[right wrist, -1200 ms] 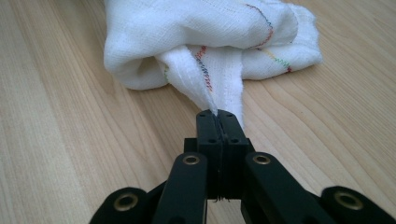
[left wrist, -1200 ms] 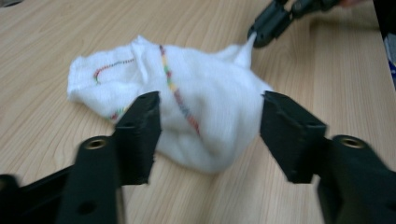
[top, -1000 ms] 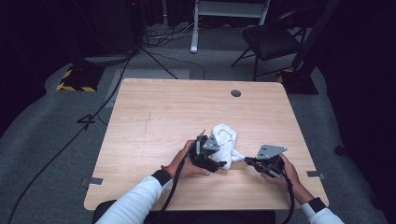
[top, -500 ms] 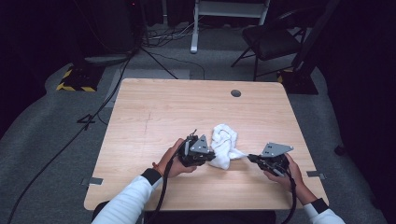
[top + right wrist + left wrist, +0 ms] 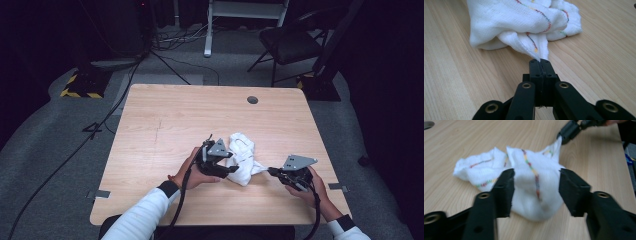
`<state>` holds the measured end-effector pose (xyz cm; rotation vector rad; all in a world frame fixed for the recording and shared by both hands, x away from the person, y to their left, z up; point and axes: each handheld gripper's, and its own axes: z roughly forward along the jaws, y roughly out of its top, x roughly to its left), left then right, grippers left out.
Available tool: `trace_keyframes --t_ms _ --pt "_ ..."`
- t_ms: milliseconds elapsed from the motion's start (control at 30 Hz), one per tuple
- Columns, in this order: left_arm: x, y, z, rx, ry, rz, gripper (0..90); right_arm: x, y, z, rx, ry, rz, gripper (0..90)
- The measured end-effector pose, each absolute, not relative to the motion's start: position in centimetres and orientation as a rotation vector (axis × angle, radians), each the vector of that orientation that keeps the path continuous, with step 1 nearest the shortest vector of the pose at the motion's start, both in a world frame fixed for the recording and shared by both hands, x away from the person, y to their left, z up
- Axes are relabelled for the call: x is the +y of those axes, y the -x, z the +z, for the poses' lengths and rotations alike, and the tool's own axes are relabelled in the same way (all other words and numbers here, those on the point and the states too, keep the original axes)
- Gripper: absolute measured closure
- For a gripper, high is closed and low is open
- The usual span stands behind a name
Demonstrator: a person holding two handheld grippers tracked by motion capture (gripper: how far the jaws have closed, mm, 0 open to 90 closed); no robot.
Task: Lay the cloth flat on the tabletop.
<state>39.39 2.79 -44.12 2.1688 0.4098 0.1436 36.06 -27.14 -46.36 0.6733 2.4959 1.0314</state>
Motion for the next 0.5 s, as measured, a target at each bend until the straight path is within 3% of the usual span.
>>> trace_keyframes --t_ms 100,167,200,300,333,500 --pt "0.8 -40.2 -44.6 0.459 -2.174 0.08 36.9 -27.1 -35.8 -46.5 2.504 -0.66 1.028 89.7" --pt "0.0 -40.3 -45.1 0.452 -2.225 0.075 37.4 -27.2 -35.7 -46.6 2.506 -0.654 1.023 89.7" --pt "-0.2 -40.3 -45.3 0.43 -2.253 0.07 40.4 -27.3 -35.6 -46.6 2.506 -0.651 1.02 89.7" --pt "0.1 -39.7 -45.3 0.327 -2.287 0.106 67.4 -27.7 -35.4 -46.7 2.506 -0.659 1.022 89.7" --pt "0.3 -39.6 -45.2 0.316 -2.289 0.118 72.7 -27.9 -35.4 -46.7 2.501 -0.666 1.025 89.7" --pt "2.4 -38.8 -43.3 0.255 -2.227 0.169 79.3 -28.2 -35.3 -46.2 2.462 -0.694 1.04 89.8"
